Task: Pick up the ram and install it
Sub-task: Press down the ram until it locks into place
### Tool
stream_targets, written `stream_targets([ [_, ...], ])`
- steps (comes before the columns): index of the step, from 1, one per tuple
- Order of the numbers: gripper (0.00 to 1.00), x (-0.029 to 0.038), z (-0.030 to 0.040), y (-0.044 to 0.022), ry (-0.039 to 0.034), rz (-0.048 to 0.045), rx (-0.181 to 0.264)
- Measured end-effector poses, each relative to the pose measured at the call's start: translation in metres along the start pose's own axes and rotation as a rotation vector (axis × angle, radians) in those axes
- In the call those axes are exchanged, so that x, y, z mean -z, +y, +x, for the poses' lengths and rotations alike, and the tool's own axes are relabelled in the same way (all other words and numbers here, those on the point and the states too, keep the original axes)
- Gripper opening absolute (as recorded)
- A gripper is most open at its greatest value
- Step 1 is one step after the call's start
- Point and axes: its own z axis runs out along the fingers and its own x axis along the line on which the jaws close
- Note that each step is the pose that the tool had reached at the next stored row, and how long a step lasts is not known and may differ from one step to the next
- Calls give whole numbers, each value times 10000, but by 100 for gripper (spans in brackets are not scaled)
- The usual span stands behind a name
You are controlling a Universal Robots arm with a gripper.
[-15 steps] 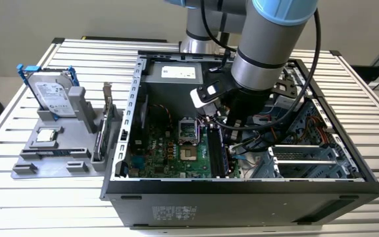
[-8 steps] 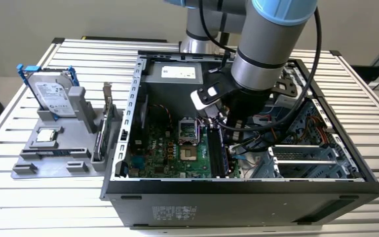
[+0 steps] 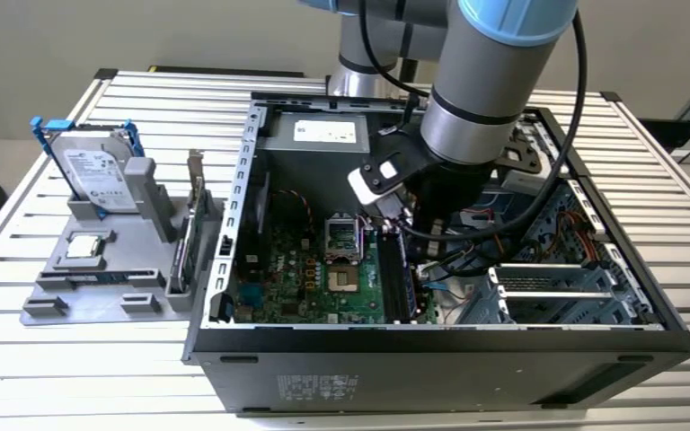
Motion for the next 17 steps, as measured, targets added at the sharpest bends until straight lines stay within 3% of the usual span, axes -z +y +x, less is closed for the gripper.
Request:
stream_targets([
  [17, 0, 0, 0, 0, -20, -35, 1093],
])
